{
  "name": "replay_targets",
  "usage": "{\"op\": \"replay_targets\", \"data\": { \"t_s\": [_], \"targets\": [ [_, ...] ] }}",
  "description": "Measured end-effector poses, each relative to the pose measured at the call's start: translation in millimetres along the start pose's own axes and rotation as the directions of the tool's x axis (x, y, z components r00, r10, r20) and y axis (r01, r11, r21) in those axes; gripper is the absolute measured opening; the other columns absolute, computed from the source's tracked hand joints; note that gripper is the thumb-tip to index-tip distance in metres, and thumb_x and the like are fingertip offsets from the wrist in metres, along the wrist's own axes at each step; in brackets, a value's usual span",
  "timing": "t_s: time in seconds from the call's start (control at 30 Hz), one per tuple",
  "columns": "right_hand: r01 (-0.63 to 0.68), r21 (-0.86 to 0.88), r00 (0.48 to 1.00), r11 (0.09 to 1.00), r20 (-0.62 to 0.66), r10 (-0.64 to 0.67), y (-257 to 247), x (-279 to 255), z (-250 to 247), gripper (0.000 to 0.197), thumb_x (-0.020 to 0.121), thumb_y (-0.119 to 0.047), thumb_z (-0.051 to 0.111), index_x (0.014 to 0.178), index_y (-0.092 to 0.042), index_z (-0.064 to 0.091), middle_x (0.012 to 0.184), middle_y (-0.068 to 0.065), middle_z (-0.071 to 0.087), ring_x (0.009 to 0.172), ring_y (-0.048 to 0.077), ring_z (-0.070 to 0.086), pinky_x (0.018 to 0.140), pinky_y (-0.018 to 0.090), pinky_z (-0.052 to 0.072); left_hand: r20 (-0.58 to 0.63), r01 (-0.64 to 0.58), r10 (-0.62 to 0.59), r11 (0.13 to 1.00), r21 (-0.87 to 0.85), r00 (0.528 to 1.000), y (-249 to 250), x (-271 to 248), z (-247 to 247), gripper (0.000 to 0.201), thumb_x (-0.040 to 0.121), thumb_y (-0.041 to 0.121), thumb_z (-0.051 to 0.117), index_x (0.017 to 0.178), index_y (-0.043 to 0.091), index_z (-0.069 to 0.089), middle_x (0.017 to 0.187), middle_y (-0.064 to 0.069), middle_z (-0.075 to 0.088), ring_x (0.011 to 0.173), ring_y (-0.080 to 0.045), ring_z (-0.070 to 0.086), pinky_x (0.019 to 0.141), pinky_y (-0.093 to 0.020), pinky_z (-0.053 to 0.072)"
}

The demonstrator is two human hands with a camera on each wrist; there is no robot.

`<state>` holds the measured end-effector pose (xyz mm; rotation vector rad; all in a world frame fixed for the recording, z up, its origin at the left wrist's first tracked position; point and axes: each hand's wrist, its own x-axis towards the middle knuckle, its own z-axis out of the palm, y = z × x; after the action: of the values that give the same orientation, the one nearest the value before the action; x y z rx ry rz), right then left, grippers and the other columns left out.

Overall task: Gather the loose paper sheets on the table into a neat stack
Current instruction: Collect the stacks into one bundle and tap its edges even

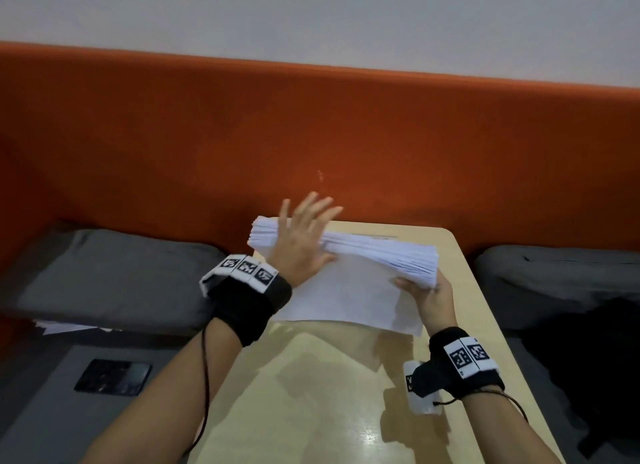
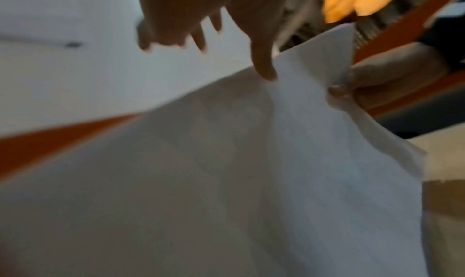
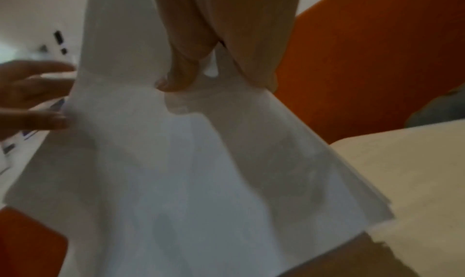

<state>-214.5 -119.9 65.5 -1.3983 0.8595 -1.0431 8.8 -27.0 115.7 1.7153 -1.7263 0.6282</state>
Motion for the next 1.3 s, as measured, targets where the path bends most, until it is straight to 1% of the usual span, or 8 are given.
{"op": "replay_targets", "data": {
  "t_s": [0.17, 0.33, 0.47, 0.63, 0.83, 1.07, 1.2, 1.3],
  "targets": [
    [-0.015, -0.036, 0.999, 0.999, 0.03, 0.016, -10.5, -0.4, 1.6, 0.033, 0.064, -0.001, 0.08, 0.083, -0.026, 0.068, 0.089, -0.001, 0.068, 0.093, 0.029, 0.06, 0.08, 0.032, 0.052, 0.652, 0.005, -0.052, 0.997, 0.074, 0.756, 27.9, 28.3, -1.8, 0.054, 0.086, 0.032, 0.062, 0.133, 0.017, 0.041, 0.133, -0.003, 0.053, 0.122, -0.024, 0.048, 0.1, -0.035, 0.033],
    [0.075, -0.291, 0.997, 0.954, -0.007, -0.08, -28.5, -1.3, -8.0, 0.052, 0.064, -0.001, 0.082, 0.1, -0.023, 0.053, 0.088, -0.008, 0.06, 0.084, 0.016, 0.055, 0.07, 0.016, 0.045, 0.594, 0.023, -0.069, 0.996, 0.084, 0.802, 37.9, 22.8, 8.0, 0.034, 0.091, 0.031, 0.055, 0.117, 0.011, 0.048, 0.116, -0.008, 0.062, 0.1, -0.031, 0.058, 0.073, -0.033, 0.04],
    [0.241, -0.868, 0.942, 0.433, 0.102, -0.321, -60.5, 2.6, -3.6, 0.076, 0.067, -0.024, 0.083, 0.132, -0.016, 0.044, 0.119, 0.002, 0.058, 0.112, 0.024, 0.051, 0.095, 0.038, 0.033, 0.577, 0.037, -0.07, 0.997, 0.069, 0.814, 43.5, 25.3, 17.2, 0.032, 0.091, 0.029, 0.055, 0.115, 0.009, 0.049, 0.116, -0.011, 0.062, 0.101, -0.033, 0.058, 0.075, -0.035, 0.041],
    [0.372, -0.927, 0.928, -0.039, 0.371, 0.026, -80.7, 11.9, 23.2, 0.027, 0.09, -0.026, 0.056, 0.116, -0.019, 0.054, 0.113, 0.004, 0.064, 0.107, 0.026, 0.057, 0.087, 0.035, 0.037, 0.639, -0.058, -0.04, 0.99, 0.132, 0.768, 56.0, 30.8, 17.8, 0.034, 0.092, 0.032, 0.054, 0.116, 0.009, 0.047, 0.114, -0.012, 0.063, 0.101, -0.032, 0.059, 0.073, -0.036, 0.04],
    [0.359, -0.931, 0.929, 0.062, 0.362, 0.07, -90.3, 15.6, 7.0, 0.015, 0.087, -0.019, 0.058, 0.102, -0.017, 0.059, 0.102, 0.009, 0.067, 0.097, 0.031, 0.06, 0.072, 0.033, 0.04, 0.668, 0.052, -0.232, 0.959, 0.278, 0.707, 0.7, 21.0, -21.3, 0.032, 0.086, 0.036, 0.06, 0.11, 0.015, 0.053, 0.112, -0.01, 0.064, 0.104, -0.029, 0.058, 0.07, -0.032, 0.037],
    [0.479, -0.878, 0.869, 0.02, 0.477, 0.13, -80.3, 14.3, 70.3, 0.037, 0.086, -0.026, 0.058, 0.123, -0.022, 0.055, 0.115, 0.01, 0.063, 0.108, 0.03, 0.057, 0.079, 0.033, 0.044, 0.614, -0.077, -0.121, 0.955, 0.285, 0.78, 2.5, 17.6, -29.0, 0.021, 0.088, 0.034, 0.056, 0.101, 0.017, 0.057, 0.1, -0.002, 0.068, 0.096, -0.025, 0.06, 0.086, -0.031, 0.029],
    [0.424, -0.894, 0.896, 0.149, 0.437, 0.074, -94.2, 12.2, 61.8, 0.025, 0.084, -0.031, 0.062, 0.107, -0.023, 0.065, 0.098, 0.008, 0.068, 0.096, 0.03, 0.06, 0.067, 0.03, 0.038, 0.03, 0.064, -0.078, 0.944, 0.324, 0.996, -21.7, -0.5, -21.2, 0.045, 0.067, 0.063, 0.067, 0.093, 0.026, 0.065, 0.092, 0.004, 0.066, 0.092, -0.021, 0.058, 0.091, -0.037, 0.024],
    [0.275, -0.848, 0.935, 0.453, 0.346, 0.08, -114.4, 12.8, 40.9, 0.018, 0.08, -0.03, 0.07, 0.093, -0.017, 0.068, 0.081, 0.004, 0.066, 0.079, 0.024, 0.062, 0.057, 0.029, 0.039, -0.274, 0.557, -0.534, 0.831, 0.006, 0.8, -22.6, -16.2, -17.1, 0.099, 0.061, 0.085, 0.04, 0.137, 0.021, 0.037, 0.14, -0.011, 0.04, 0.131, -0.029, 0.031, 0.107, -0.044, 0.018]
  ]
}}
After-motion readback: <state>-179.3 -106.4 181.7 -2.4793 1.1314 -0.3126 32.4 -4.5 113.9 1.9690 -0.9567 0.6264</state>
